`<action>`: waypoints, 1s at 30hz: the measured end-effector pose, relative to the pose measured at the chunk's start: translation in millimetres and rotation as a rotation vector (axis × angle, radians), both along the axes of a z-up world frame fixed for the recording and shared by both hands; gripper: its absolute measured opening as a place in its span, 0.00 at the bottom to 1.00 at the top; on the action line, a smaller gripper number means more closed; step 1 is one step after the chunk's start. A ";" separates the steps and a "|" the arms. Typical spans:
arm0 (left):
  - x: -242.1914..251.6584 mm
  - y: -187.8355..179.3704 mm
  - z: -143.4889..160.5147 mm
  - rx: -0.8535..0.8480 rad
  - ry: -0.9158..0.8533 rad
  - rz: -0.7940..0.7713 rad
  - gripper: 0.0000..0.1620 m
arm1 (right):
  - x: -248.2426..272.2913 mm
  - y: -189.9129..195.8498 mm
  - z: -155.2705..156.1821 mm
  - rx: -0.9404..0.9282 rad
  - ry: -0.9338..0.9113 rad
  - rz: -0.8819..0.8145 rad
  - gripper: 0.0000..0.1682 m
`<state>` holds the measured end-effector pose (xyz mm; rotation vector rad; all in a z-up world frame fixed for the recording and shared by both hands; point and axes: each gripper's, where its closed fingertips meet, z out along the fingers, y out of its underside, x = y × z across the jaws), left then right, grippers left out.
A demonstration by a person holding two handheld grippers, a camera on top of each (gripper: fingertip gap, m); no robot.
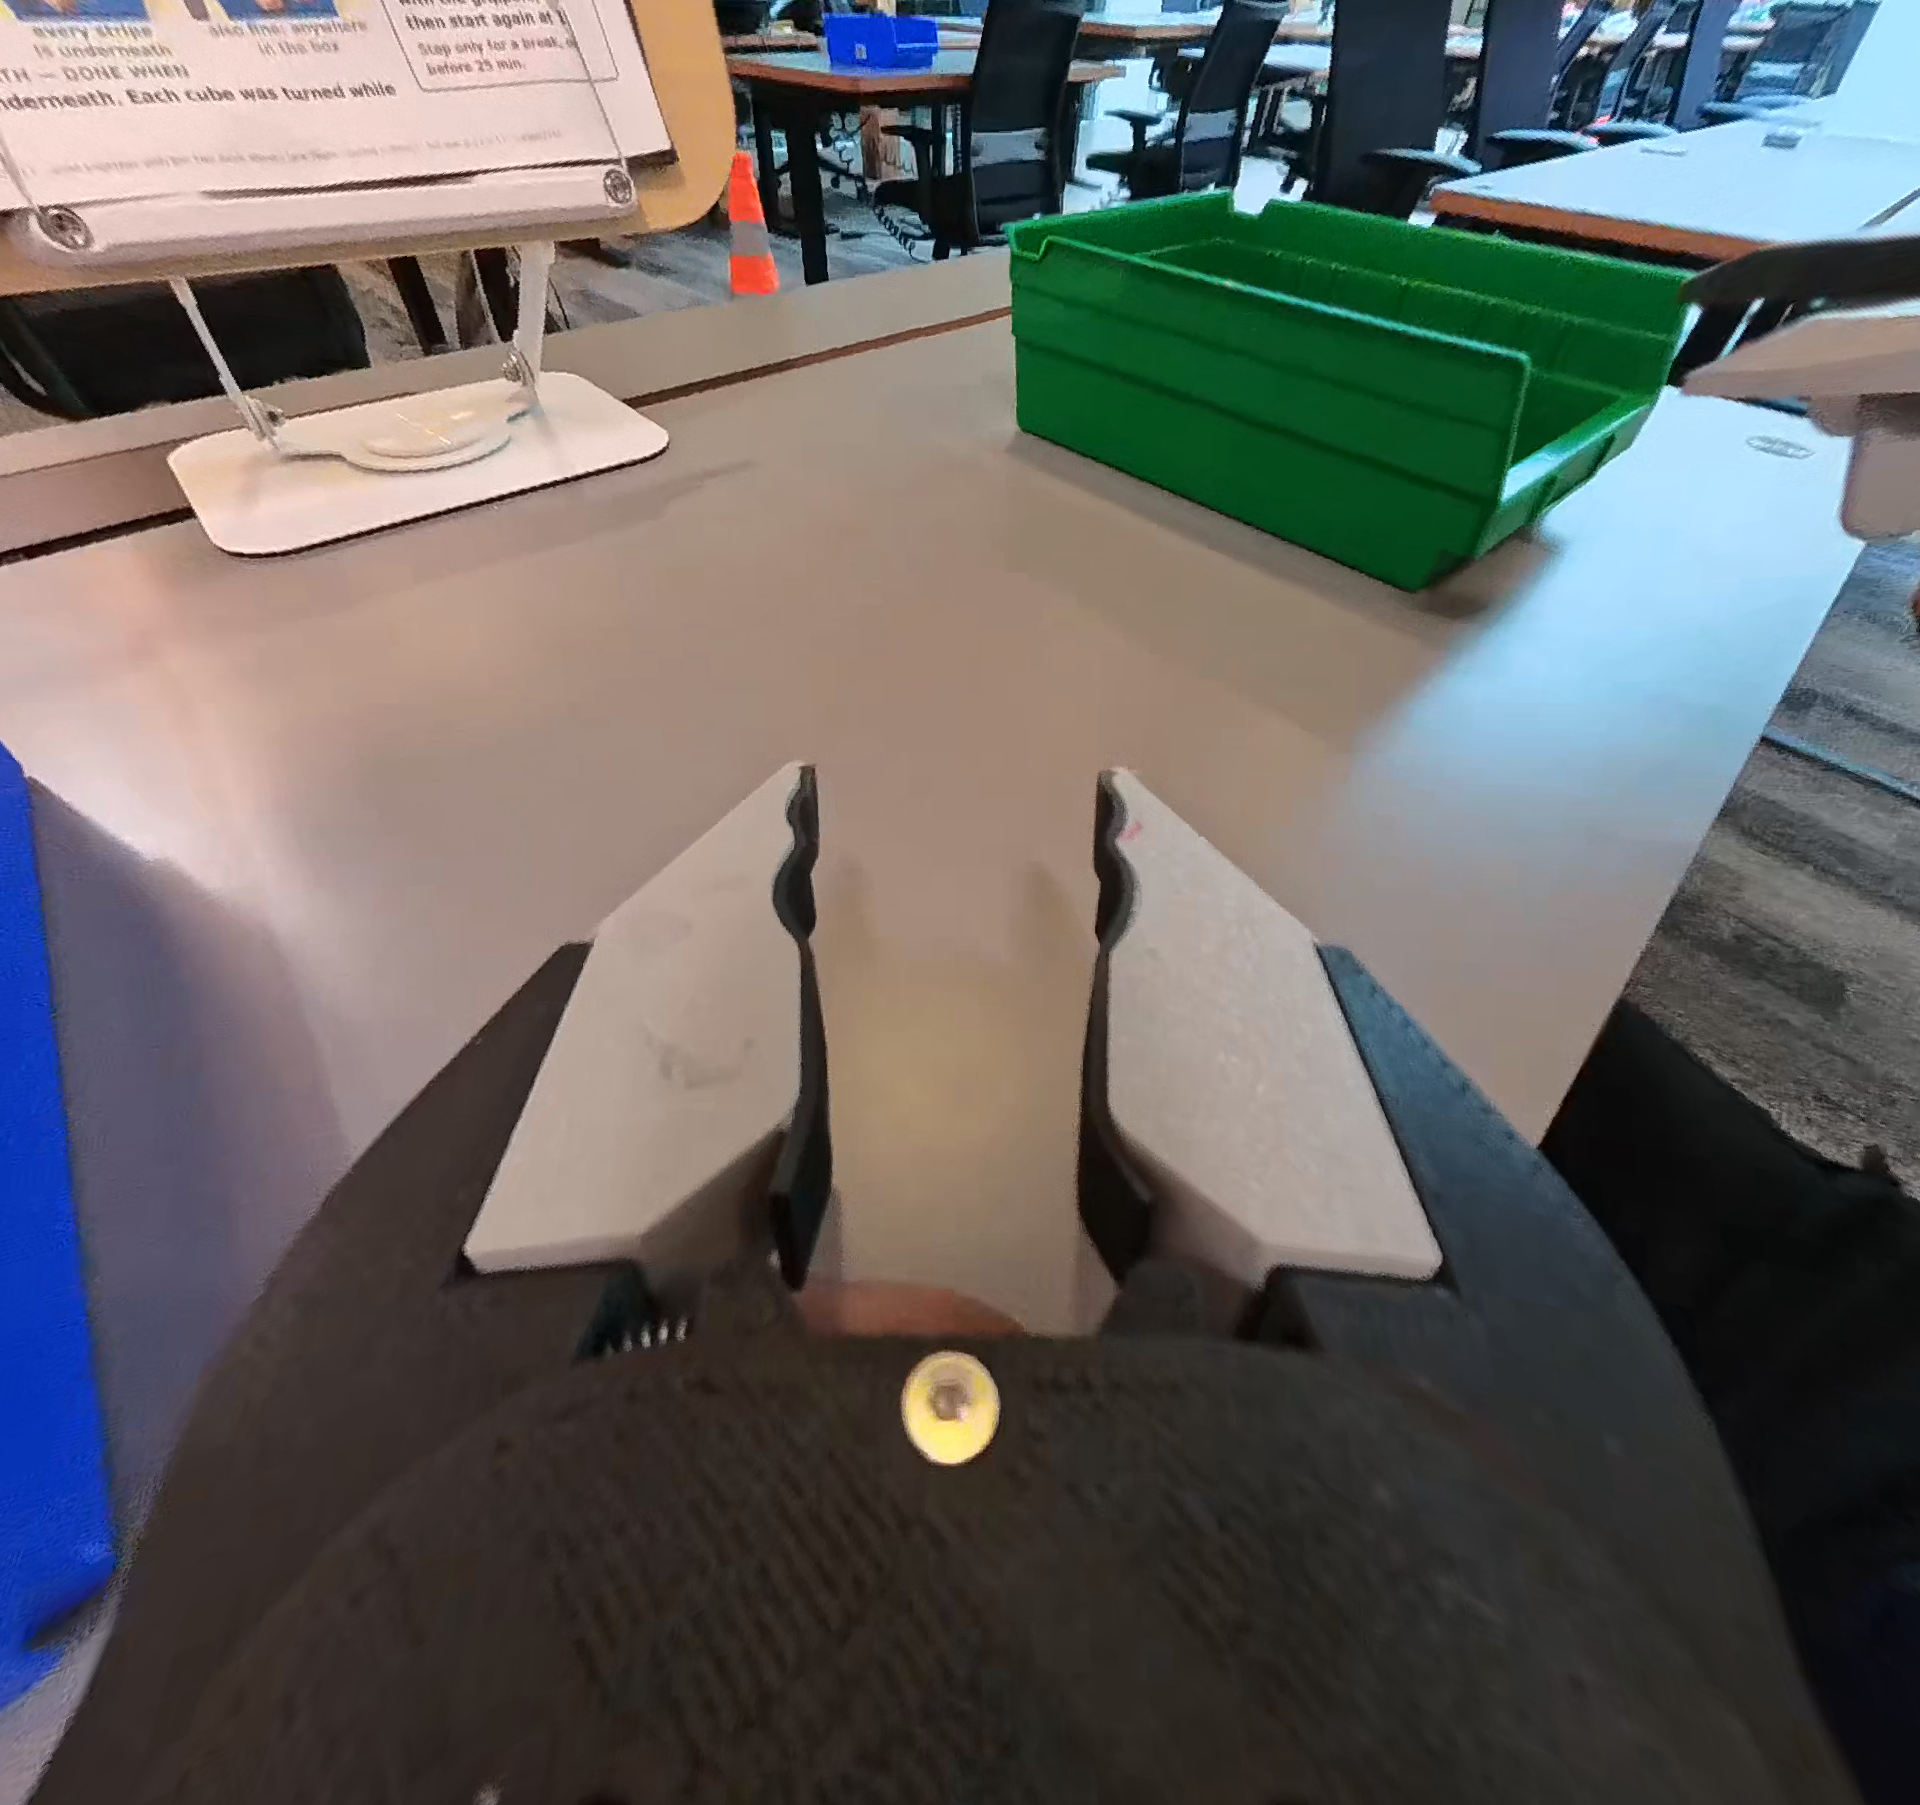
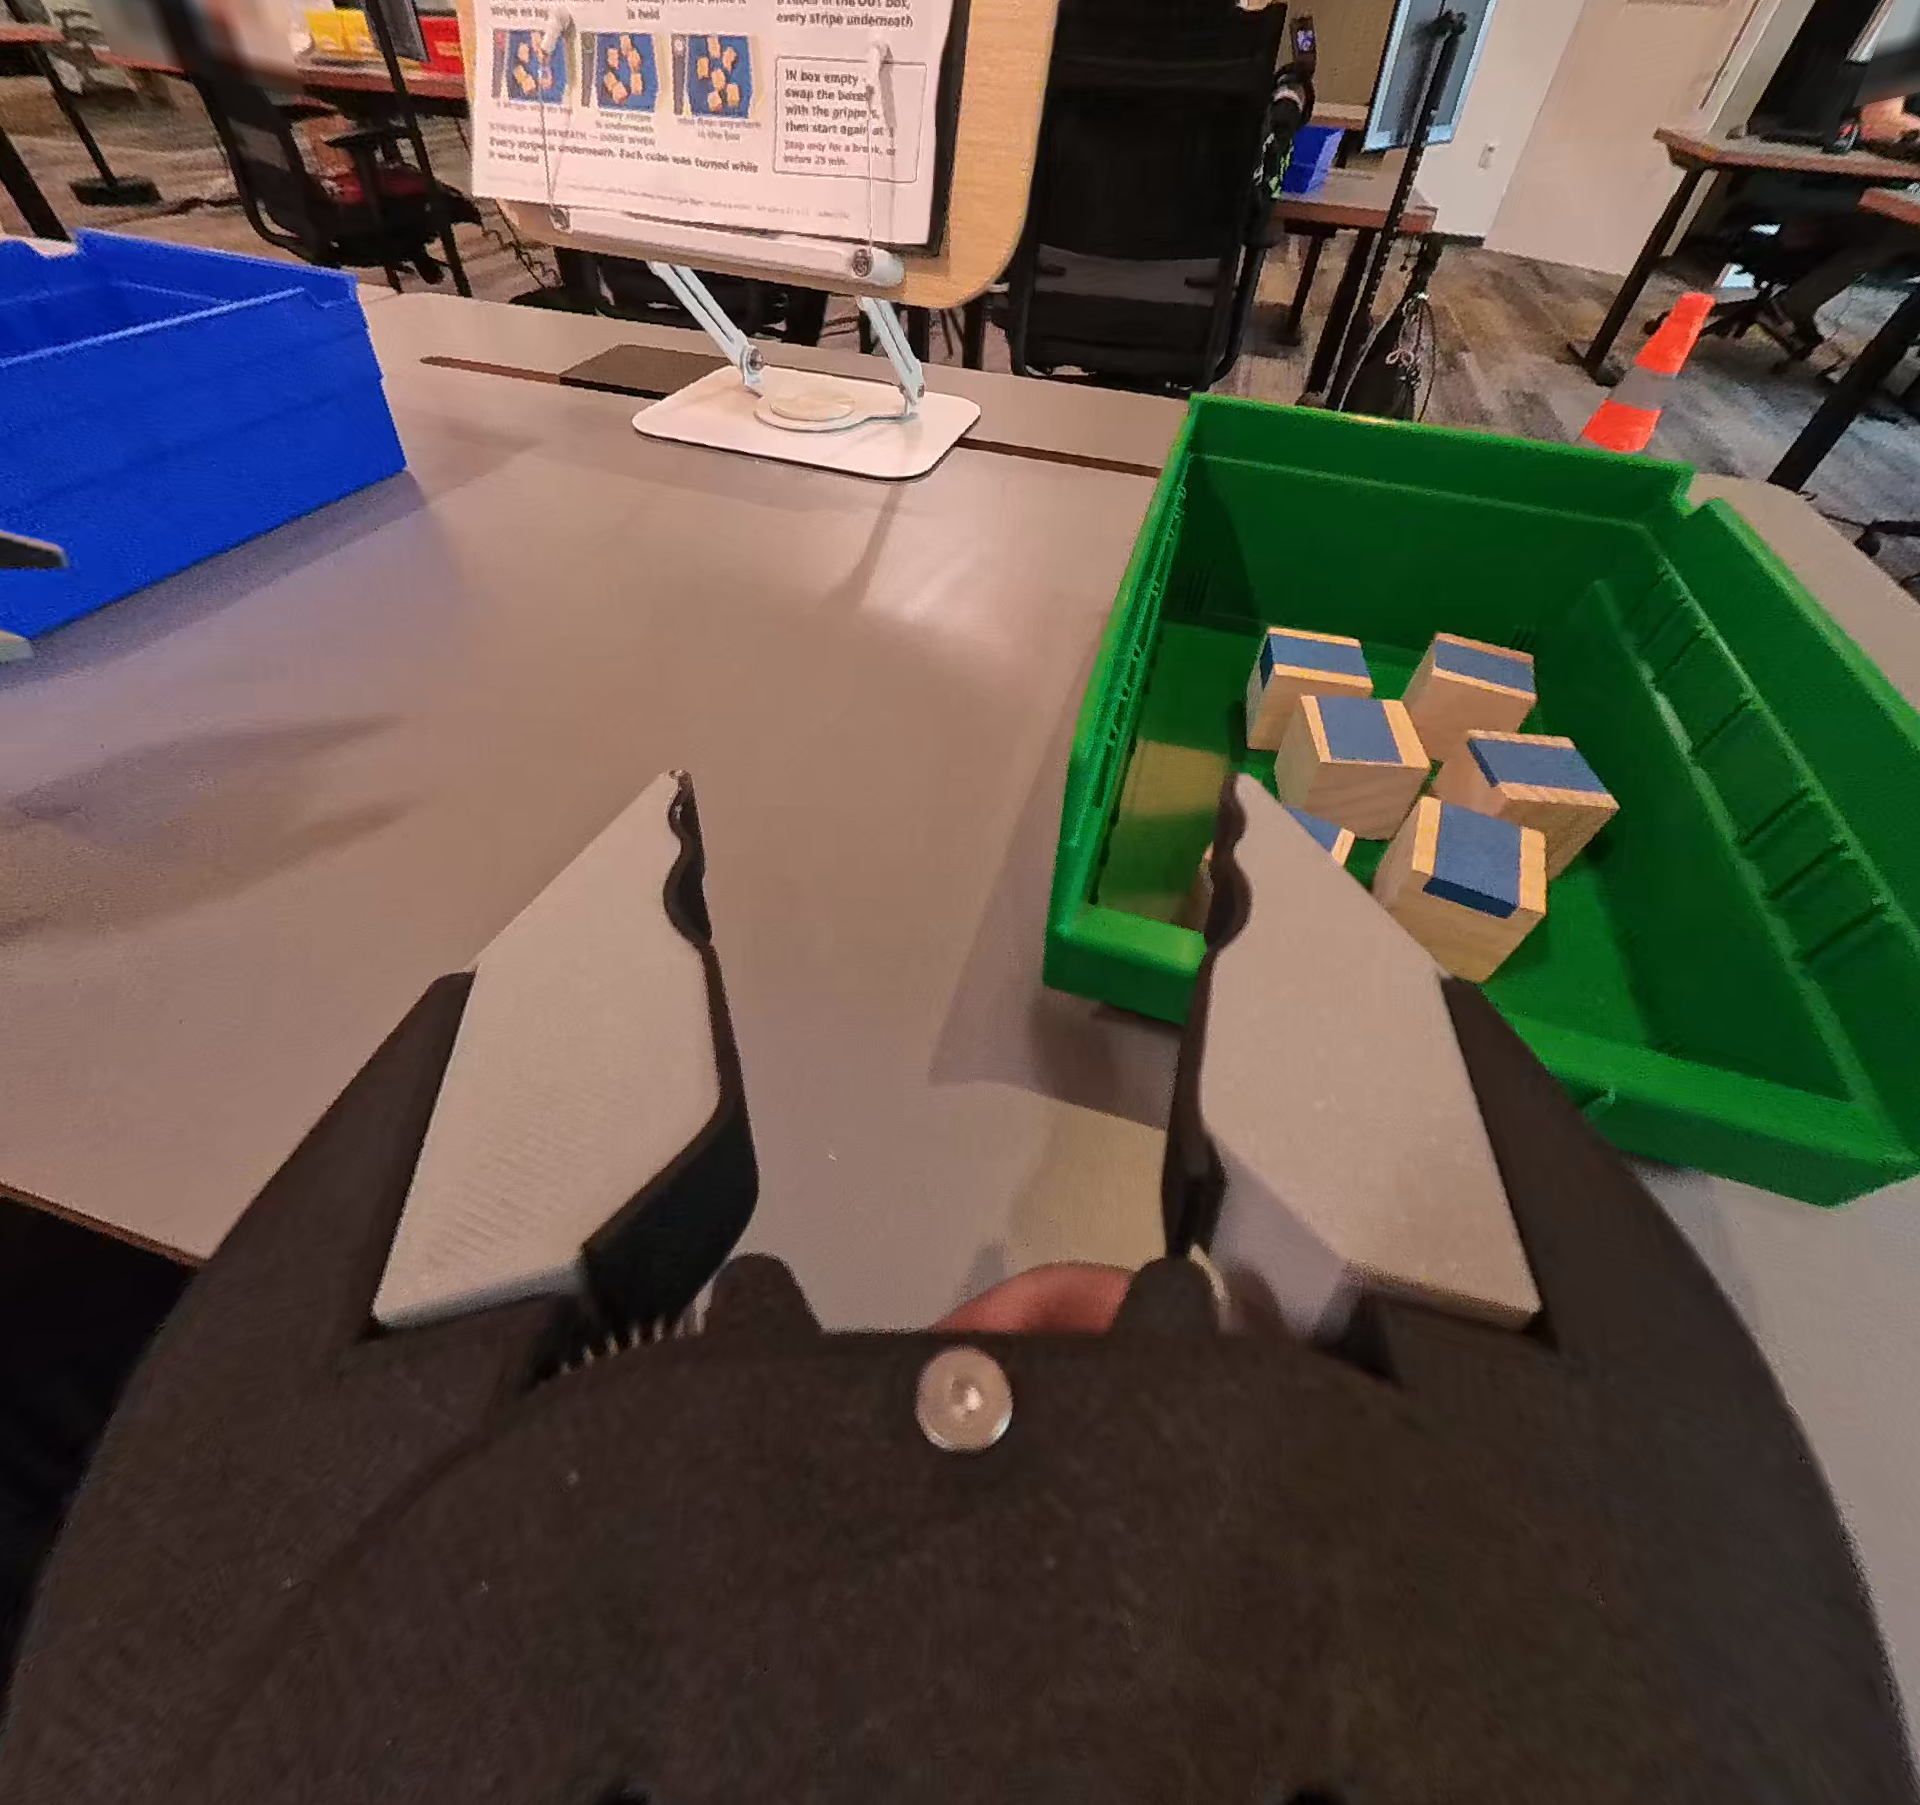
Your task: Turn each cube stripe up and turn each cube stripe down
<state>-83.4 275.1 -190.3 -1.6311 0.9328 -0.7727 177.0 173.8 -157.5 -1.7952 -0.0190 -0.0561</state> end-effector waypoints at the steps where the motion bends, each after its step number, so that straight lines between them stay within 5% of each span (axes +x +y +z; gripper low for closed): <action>1: 1.1 -0.2 1.3 -0.001 -0.014 0.000 0.32 | -0.9 1.4 0.0 -0.001 -0.015 -0.002 0.57; 15: -24.3 -6.2 -9.1 -0.018 -0.012 0.004 0.33 | -43.8 51.1 -16.8 -0.023 0.002 0.118 0.58; 30: -74.3 -9.4 -0.2 0.052 0.019 0.145 0.33 | -15.6 52.9 20.9 0.049 0.023 0.099 0.59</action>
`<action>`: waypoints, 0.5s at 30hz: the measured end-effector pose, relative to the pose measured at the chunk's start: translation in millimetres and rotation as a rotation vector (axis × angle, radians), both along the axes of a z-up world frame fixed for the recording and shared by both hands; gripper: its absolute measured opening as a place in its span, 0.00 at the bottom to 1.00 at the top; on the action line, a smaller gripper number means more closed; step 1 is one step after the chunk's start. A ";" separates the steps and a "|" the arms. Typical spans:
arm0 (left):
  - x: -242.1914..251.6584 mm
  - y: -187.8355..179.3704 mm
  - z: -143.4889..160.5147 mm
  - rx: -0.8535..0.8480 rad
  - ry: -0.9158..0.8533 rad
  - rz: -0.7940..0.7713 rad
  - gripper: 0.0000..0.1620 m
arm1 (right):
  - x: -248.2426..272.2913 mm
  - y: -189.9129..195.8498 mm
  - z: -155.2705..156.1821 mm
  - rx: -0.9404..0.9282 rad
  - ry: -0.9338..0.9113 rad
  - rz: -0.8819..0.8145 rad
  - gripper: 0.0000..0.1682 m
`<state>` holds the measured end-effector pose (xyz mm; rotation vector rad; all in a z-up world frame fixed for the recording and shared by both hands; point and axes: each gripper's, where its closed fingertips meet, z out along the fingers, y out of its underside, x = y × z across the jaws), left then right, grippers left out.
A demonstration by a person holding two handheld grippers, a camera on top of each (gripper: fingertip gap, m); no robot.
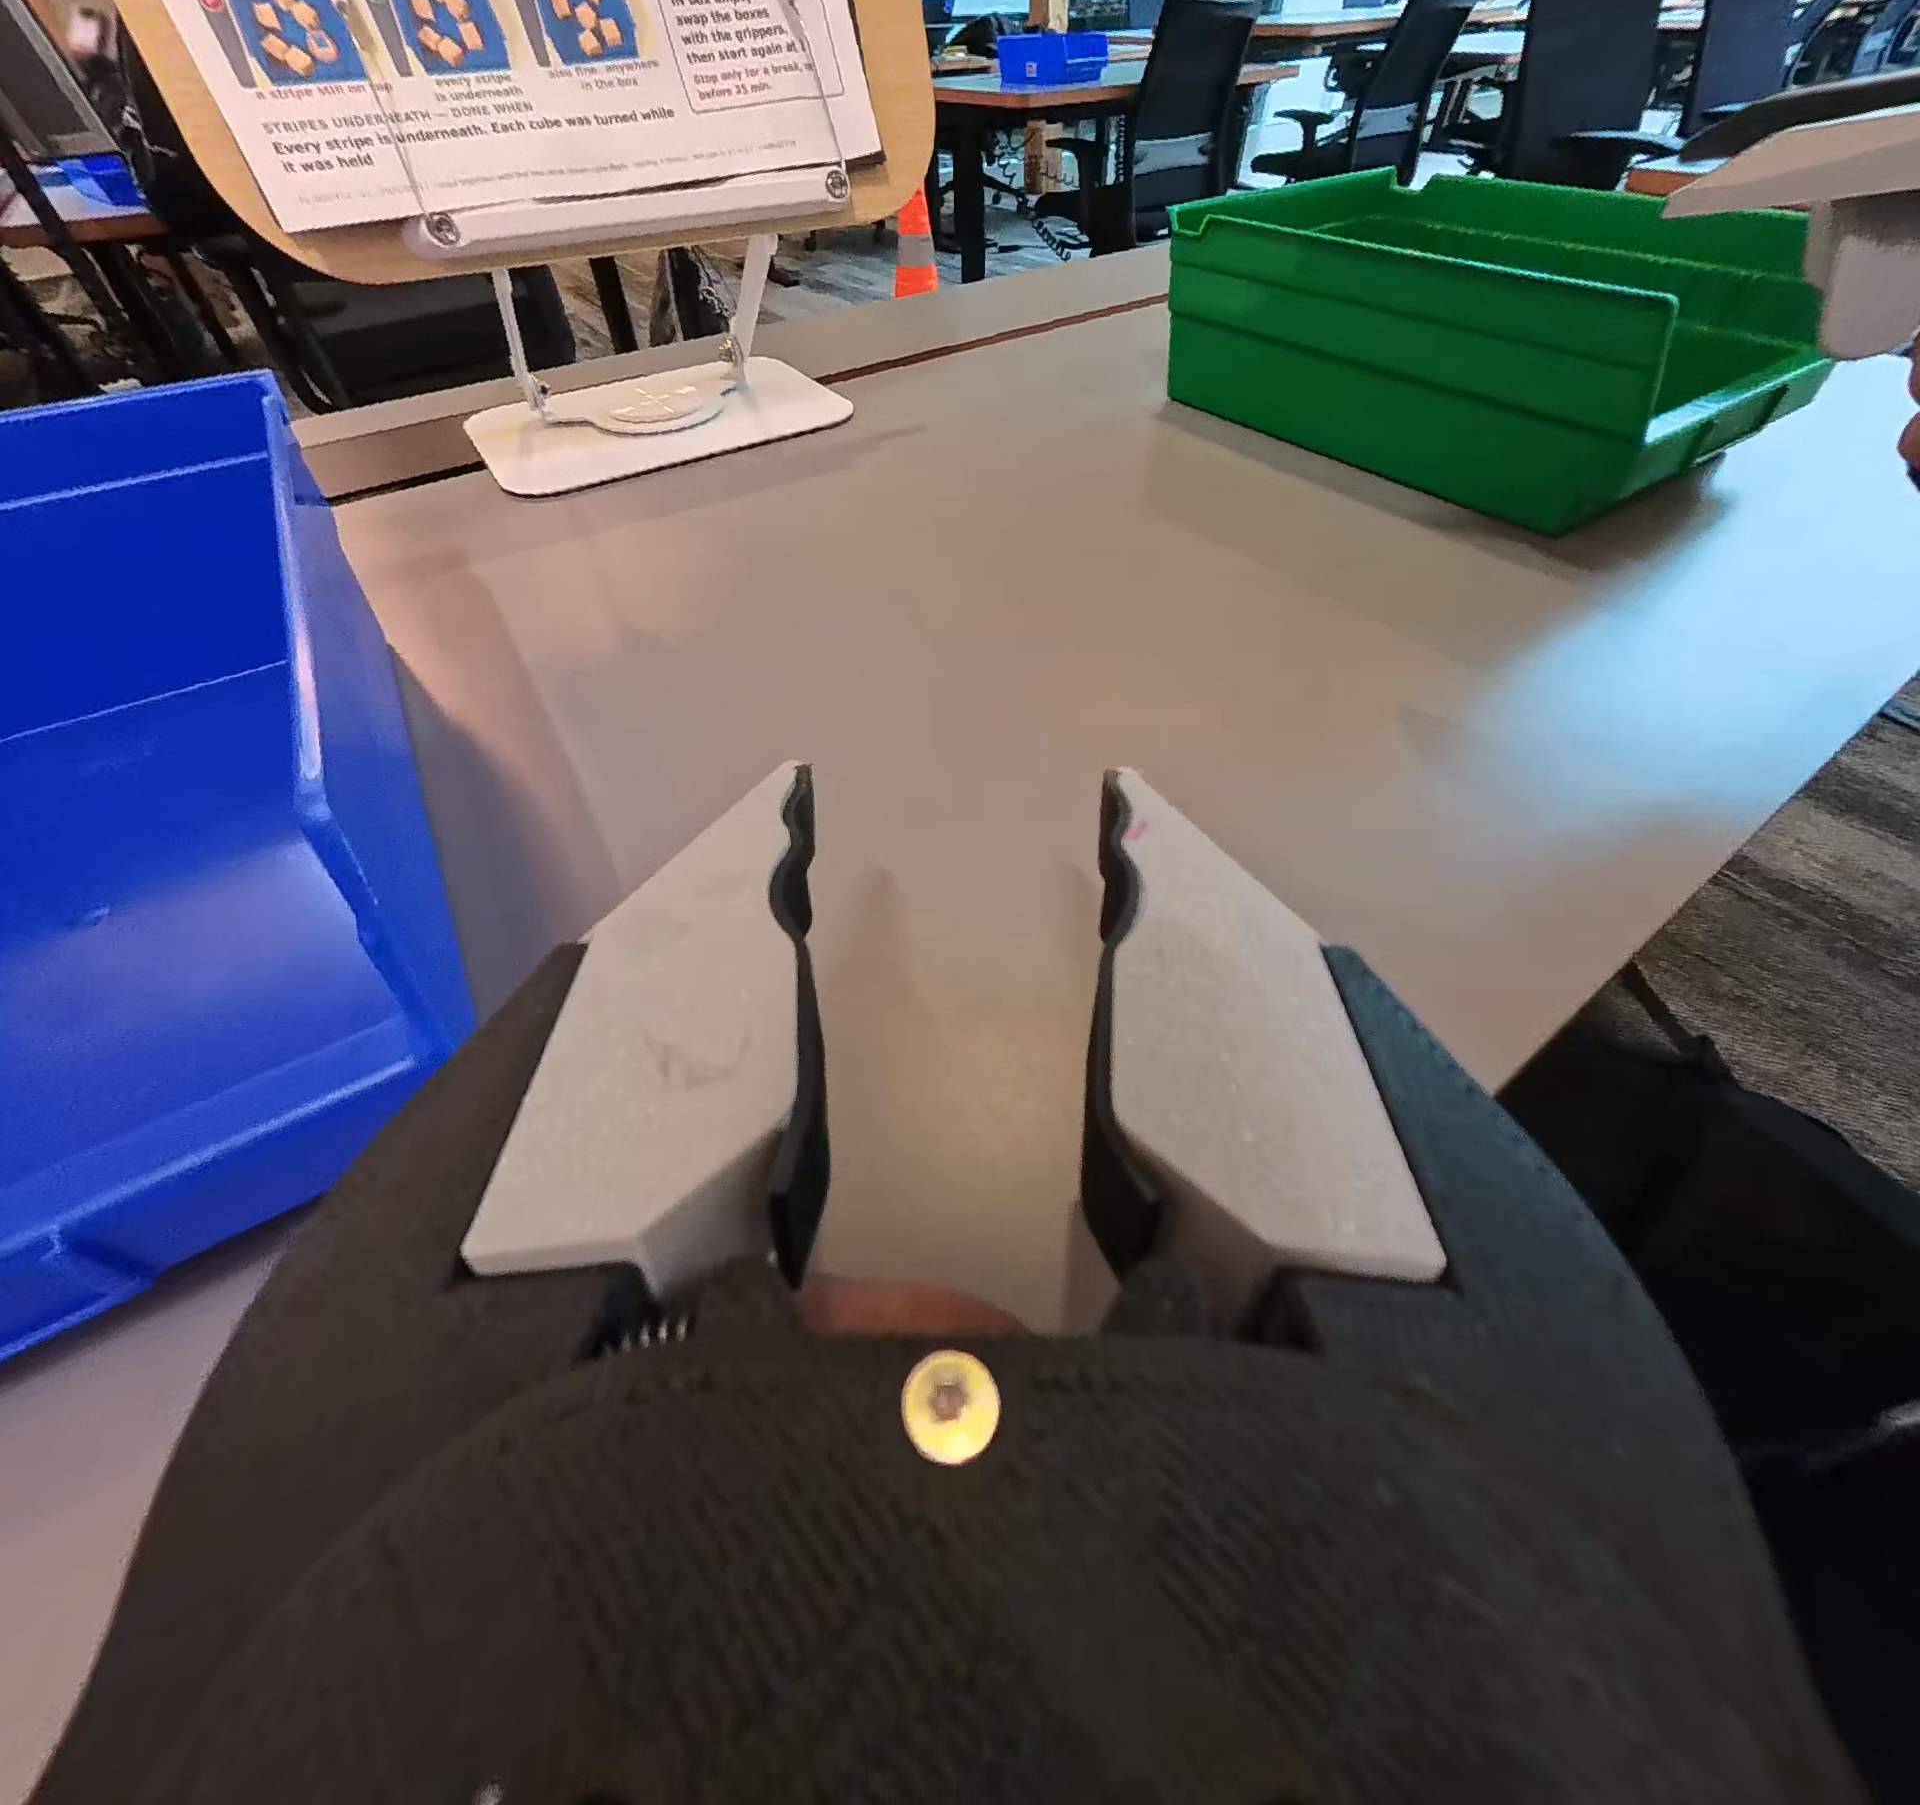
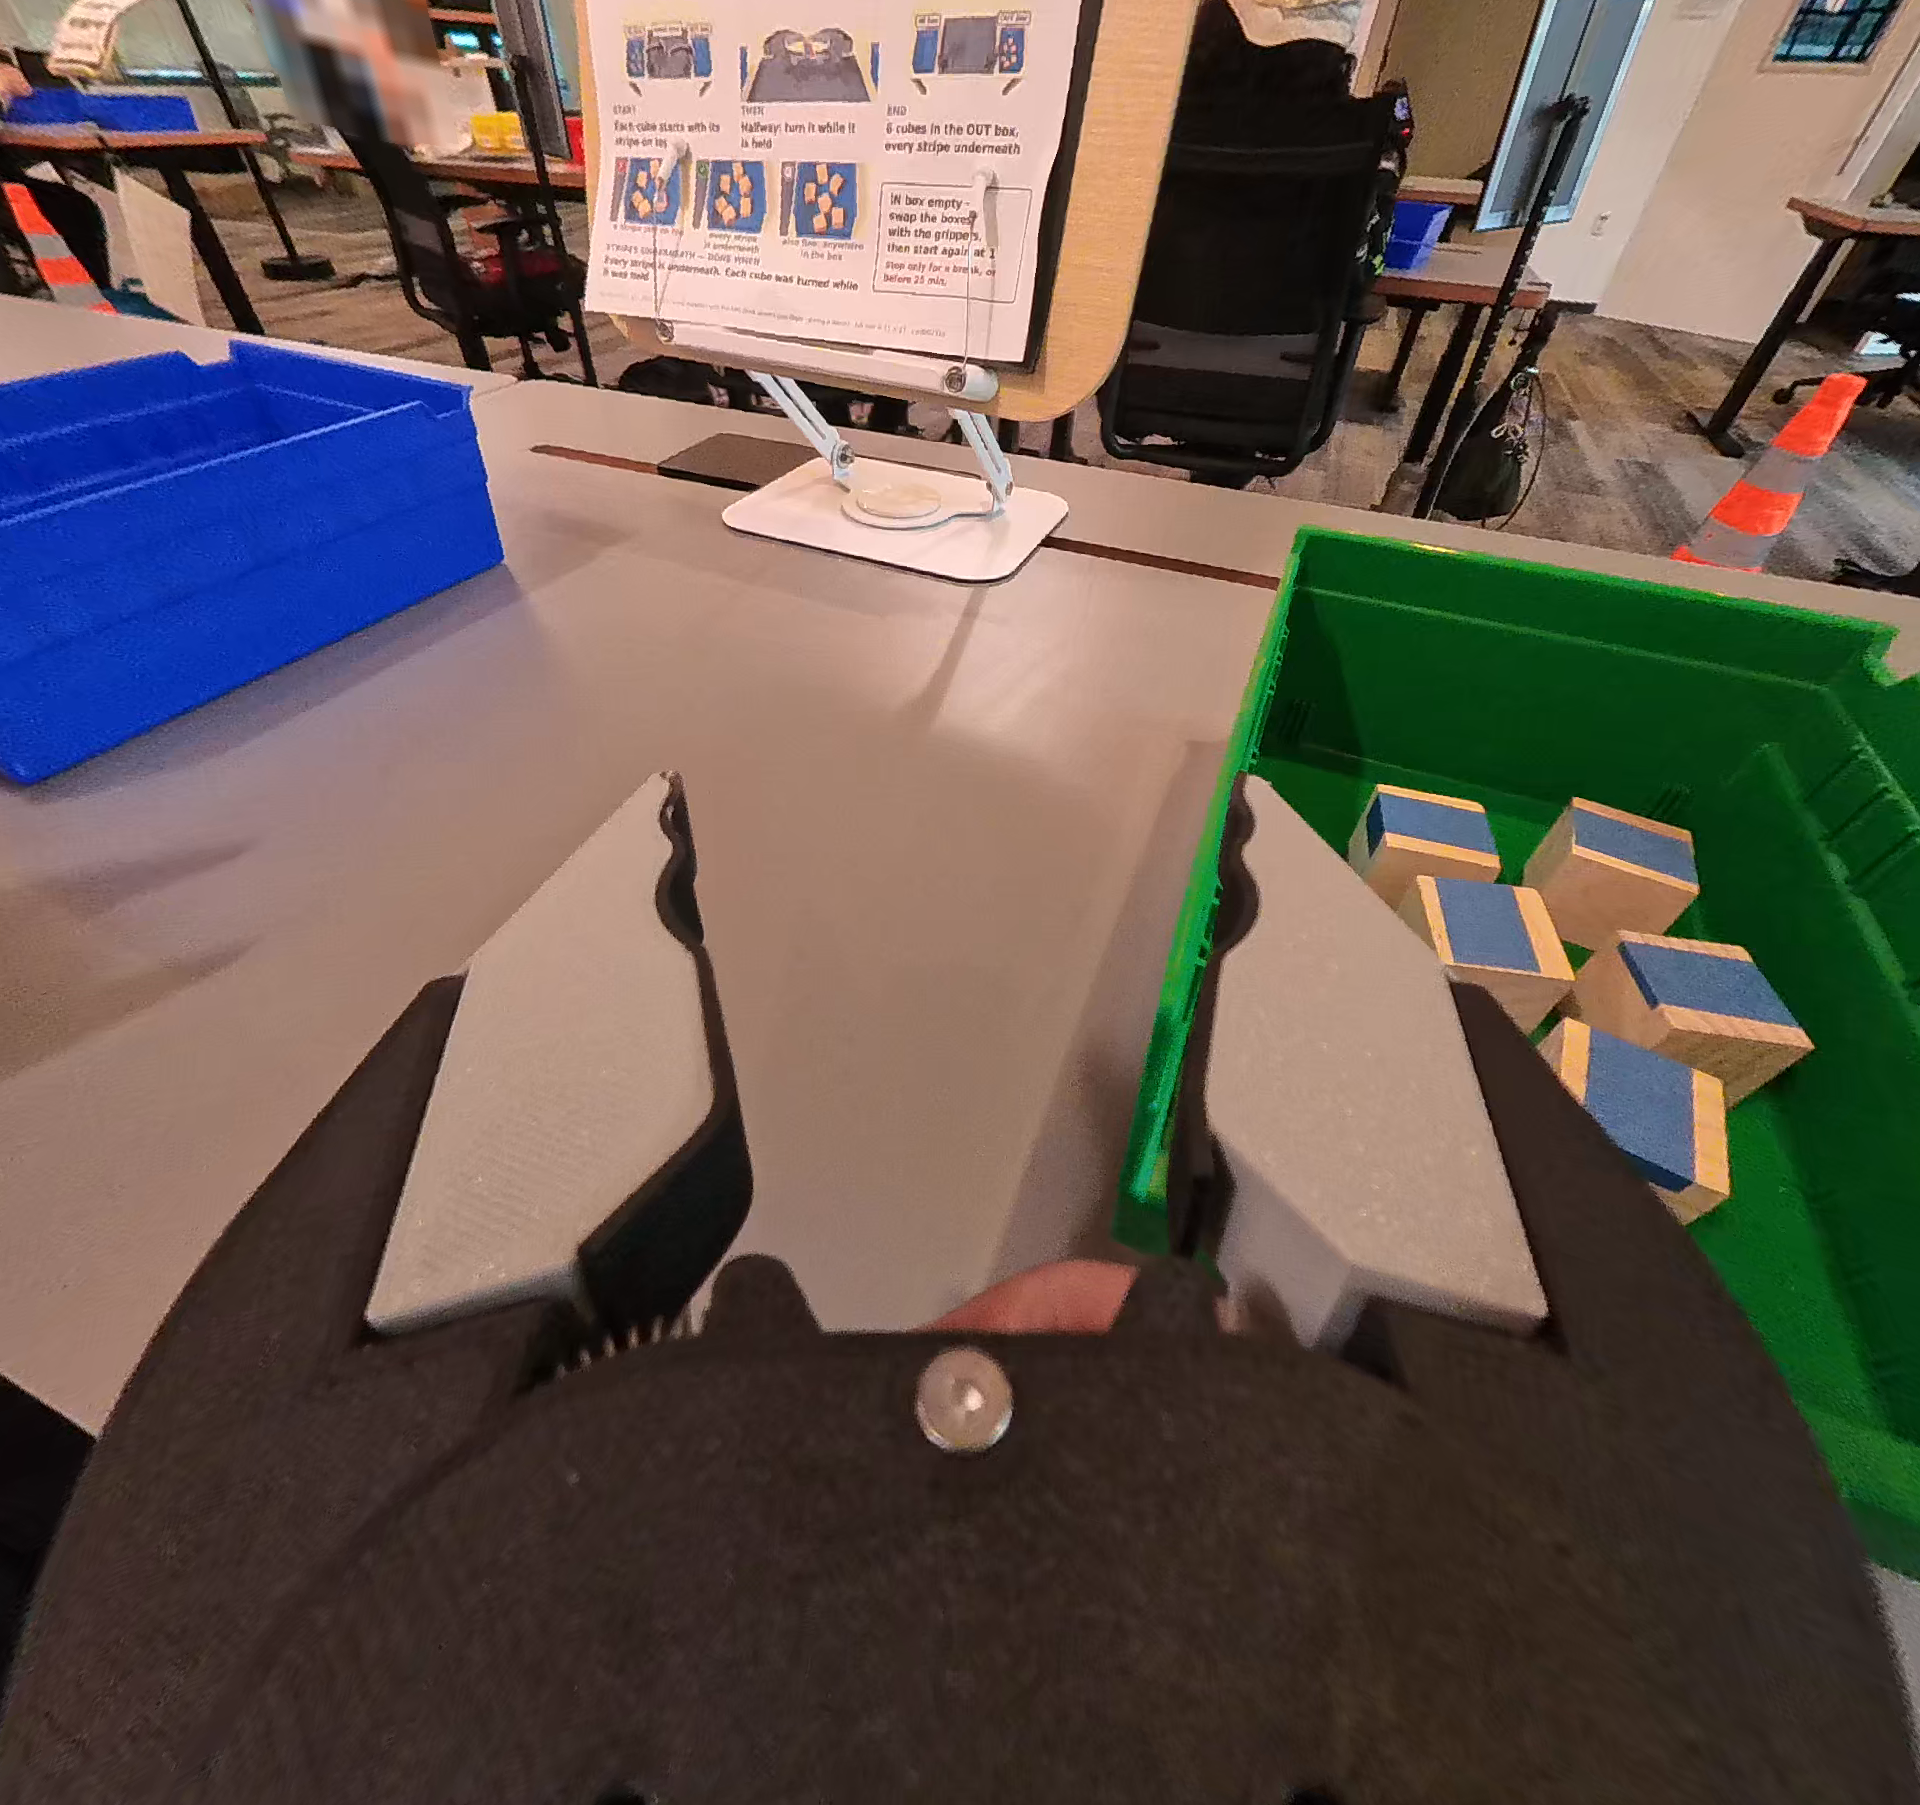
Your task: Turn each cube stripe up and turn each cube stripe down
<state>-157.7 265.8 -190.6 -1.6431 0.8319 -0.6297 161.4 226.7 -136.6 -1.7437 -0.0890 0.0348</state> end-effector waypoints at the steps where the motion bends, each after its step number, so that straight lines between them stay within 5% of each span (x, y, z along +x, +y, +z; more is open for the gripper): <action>1: 0.1 1.1 -0.4 0.003 0.005 0.002 0.33 | 0.7 0.0 -1.0 -0.003 0.006 0.002 0.59; 15: 2.8 10.2 -2.8 -0.002 0.013 0.003 0.33 | 17.9 -7.9 -7.7 -0.026 0.004 -0.039 0.59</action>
